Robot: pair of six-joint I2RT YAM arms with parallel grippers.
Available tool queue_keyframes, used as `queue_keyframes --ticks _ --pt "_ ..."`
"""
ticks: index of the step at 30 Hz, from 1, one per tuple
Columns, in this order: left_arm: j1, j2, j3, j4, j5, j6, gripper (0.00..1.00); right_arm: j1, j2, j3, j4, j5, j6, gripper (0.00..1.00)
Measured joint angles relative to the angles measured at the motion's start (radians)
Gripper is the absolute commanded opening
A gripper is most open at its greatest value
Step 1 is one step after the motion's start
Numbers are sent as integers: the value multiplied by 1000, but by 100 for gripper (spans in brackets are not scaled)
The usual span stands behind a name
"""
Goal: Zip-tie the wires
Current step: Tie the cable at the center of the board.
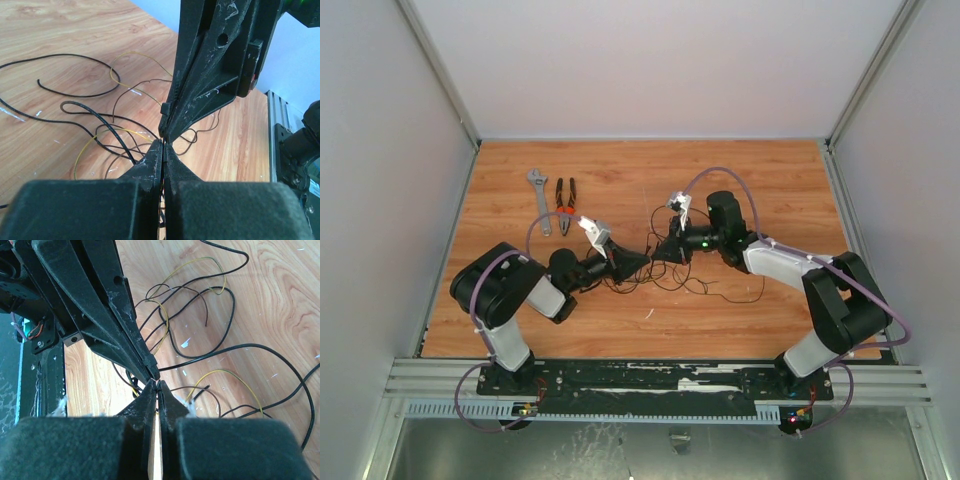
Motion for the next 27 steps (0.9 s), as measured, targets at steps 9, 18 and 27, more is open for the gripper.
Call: queue_keyframes --ticks 9,18,27 --pt "0 12 12 0 1 -5 4 0 0 0 11 1 12 0" --pt "0 16 13 0 4 -13 6 0 0 0 26 3 25 0" --pt "-5 23 17 0 4 -19 9 0 0 -6 30 8 30 0"
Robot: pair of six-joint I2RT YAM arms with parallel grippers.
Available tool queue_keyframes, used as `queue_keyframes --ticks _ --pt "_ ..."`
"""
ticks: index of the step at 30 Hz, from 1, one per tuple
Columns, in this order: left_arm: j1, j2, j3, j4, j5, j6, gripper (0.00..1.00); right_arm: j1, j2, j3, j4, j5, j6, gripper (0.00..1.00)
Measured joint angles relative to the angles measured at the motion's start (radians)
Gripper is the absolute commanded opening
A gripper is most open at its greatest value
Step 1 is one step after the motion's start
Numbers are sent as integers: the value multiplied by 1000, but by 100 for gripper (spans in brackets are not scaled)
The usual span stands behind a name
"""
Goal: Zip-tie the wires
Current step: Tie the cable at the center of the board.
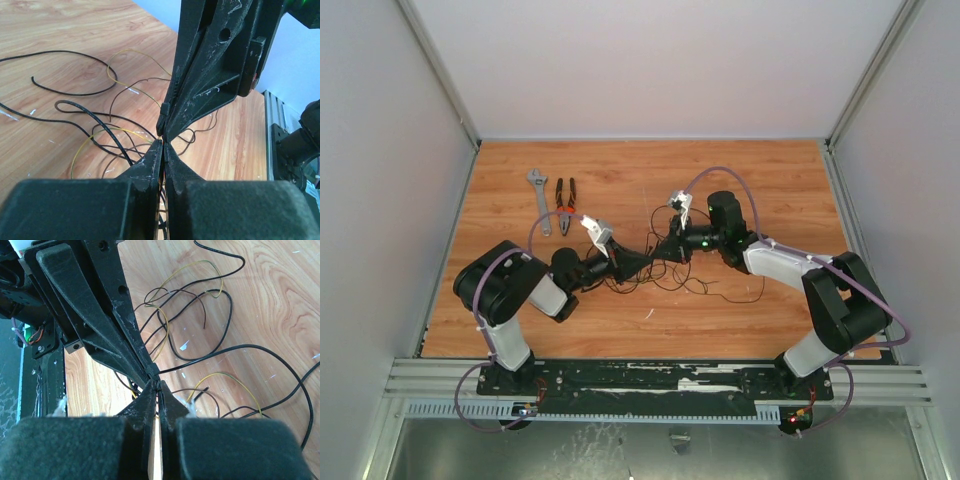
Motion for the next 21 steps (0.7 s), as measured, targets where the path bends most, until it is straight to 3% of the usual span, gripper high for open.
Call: queue_keyframes --ticks 21 --pt "-2 3 5 0 -1 -1 9 0 0 -5 10 18 2 0"
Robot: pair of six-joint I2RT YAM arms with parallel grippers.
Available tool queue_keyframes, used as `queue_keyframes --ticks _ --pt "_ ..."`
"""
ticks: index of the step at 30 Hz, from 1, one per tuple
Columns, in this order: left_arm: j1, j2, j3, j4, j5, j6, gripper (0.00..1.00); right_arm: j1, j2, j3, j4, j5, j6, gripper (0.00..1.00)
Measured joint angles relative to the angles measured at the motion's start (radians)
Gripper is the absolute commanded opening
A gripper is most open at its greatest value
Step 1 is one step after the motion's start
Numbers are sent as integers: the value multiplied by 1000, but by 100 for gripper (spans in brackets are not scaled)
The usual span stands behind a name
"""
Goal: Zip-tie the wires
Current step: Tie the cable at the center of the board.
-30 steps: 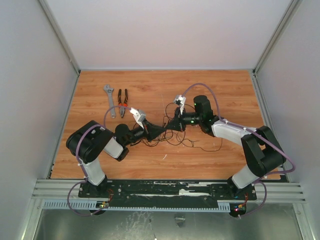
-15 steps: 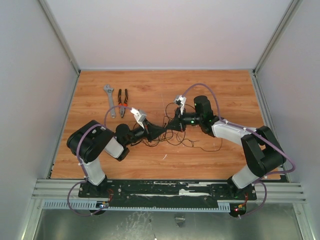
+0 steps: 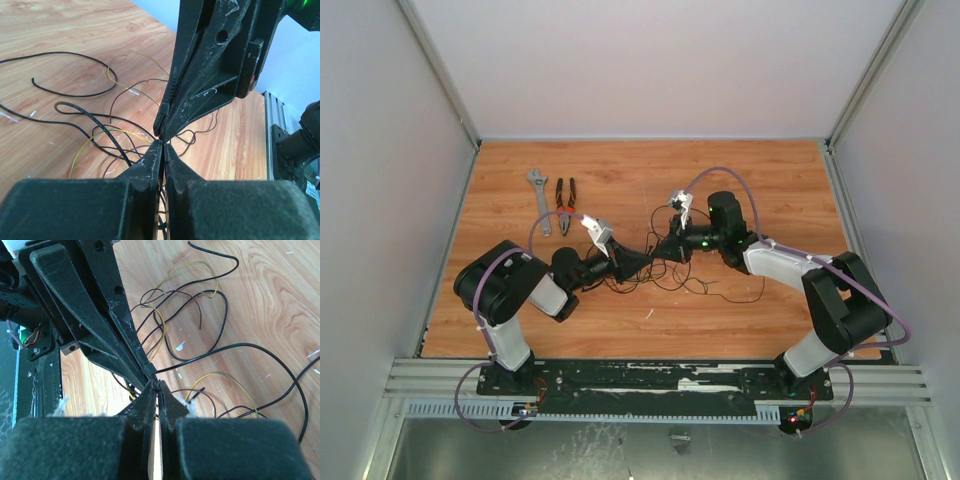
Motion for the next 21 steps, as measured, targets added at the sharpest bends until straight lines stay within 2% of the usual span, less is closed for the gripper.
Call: queue_keyframes --ticks 21 --pt "0 13 13 0 0 -6 11 0 0 0 0 12 -1 0"
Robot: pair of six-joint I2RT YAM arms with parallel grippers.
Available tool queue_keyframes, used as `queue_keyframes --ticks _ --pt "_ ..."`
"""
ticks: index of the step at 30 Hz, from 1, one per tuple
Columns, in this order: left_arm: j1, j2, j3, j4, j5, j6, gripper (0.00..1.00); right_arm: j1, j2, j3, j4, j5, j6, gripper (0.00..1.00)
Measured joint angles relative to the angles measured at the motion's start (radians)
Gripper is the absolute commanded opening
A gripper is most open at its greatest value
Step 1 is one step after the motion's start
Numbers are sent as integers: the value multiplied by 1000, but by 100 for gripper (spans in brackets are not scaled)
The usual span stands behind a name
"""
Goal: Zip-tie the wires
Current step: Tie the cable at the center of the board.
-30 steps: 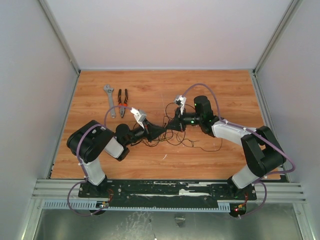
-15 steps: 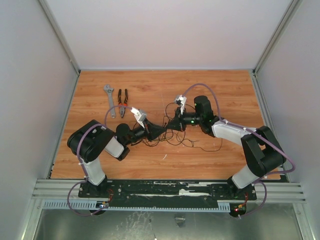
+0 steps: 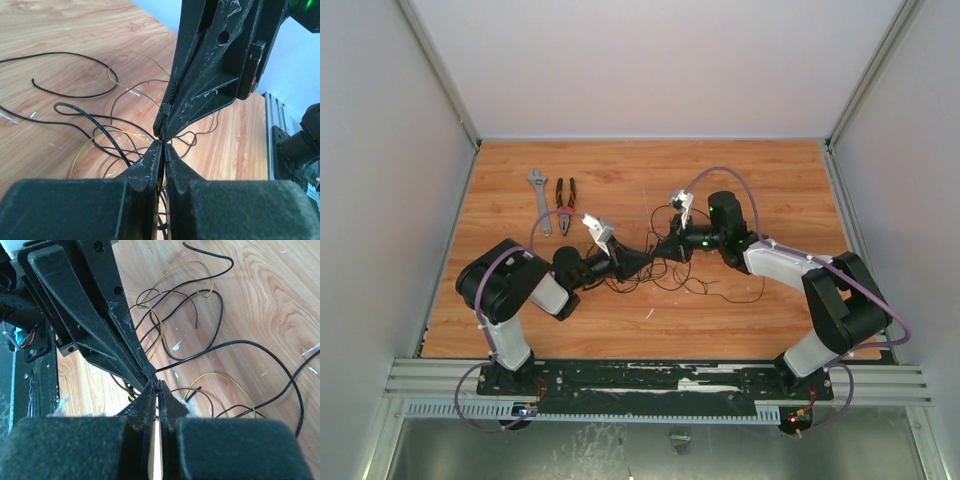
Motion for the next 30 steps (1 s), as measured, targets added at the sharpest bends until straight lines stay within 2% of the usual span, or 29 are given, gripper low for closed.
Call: queue_keyframes --ticks 30 --pt "0 7 5 -1 0 -13 13 0 -2 -15 -1 19 -12 0"
